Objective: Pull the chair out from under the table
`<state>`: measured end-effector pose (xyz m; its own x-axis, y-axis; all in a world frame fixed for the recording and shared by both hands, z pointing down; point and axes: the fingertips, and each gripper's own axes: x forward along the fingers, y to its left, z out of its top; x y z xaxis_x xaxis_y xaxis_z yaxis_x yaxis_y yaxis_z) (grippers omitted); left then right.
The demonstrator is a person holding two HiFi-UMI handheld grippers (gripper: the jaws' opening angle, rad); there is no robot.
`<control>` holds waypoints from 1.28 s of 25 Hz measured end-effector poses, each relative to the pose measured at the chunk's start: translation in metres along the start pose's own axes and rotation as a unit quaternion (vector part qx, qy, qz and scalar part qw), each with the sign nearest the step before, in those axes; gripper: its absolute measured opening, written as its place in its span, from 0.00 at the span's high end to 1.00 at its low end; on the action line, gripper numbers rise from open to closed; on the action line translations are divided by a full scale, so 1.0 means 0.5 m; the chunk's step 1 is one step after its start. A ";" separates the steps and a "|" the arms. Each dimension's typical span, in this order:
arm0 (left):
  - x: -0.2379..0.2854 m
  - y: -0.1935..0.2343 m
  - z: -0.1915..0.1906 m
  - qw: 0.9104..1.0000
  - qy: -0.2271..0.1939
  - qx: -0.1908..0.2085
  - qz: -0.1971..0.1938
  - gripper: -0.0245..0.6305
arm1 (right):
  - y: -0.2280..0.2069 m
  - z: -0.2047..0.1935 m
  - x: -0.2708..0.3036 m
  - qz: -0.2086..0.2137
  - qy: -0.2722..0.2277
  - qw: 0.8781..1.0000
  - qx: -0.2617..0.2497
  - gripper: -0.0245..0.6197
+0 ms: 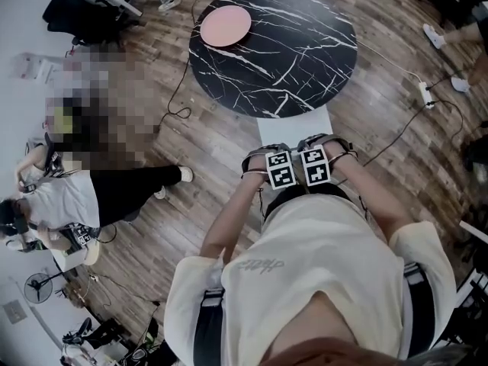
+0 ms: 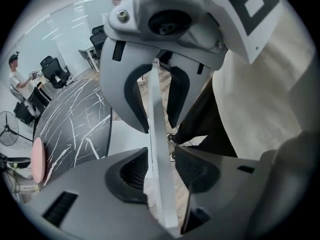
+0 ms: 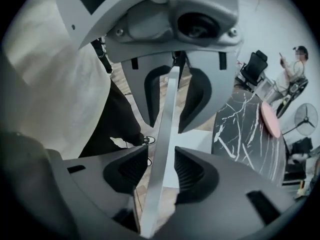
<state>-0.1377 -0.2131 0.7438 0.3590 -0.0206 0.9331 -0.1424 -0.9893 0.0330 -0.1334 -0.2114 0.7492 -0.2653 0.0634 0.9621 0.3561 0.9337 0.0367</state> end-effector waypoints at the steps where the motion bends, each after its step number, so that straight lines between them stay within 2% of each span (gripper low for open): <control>1: 0.008 0.001 -0.002 1.000 0.004 0.002 -0.003 0.69 | 0.001 0.000 0.008 0.004 0.002 1.000 -0.001 0.70; 10: 0.055 0.002 -0.001 1.000 0.008 -0.001 -0.016 0.80 | -0.003 -0.012 0.052 0.011 0.023 1.000 -0.004 0.75; 17: 0.064 0.006 0.000 0.999 -0.004 -0.026 -0.023 0.81 | 0.000 -0.015 0.071 0.012 0.022 1.000 0.003 0.80; 24: 0.085 0.006 -0.006 1.000 0.008 -0.008 -0.016 0.81 | -0.001 -0.015 0.078 0.028 0.012 0.999 0.028 0.80; 29: 0.100 0.013 -0.005 0.999 -0.009 -0.036 -0.020 0.81 | -0.004 -0.023 0.091 0.027 0.004 0.998 0.056 0.81; 32: 0.102 0.014 -0.006 0.999 -0.004 -0.030 -0.014 0.81 | -0.006 -0.024 0.093 0.021 0.008 0.998 0.056 0.82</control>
<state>-0.1233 -0.2205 0.7927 0.3711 0.0052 0.9286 -0.1875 -0.9790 0.0804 -0.1360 -0.2152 0.7971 -0.2381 0.0985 0.9662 0.2642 0.9639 -0.0331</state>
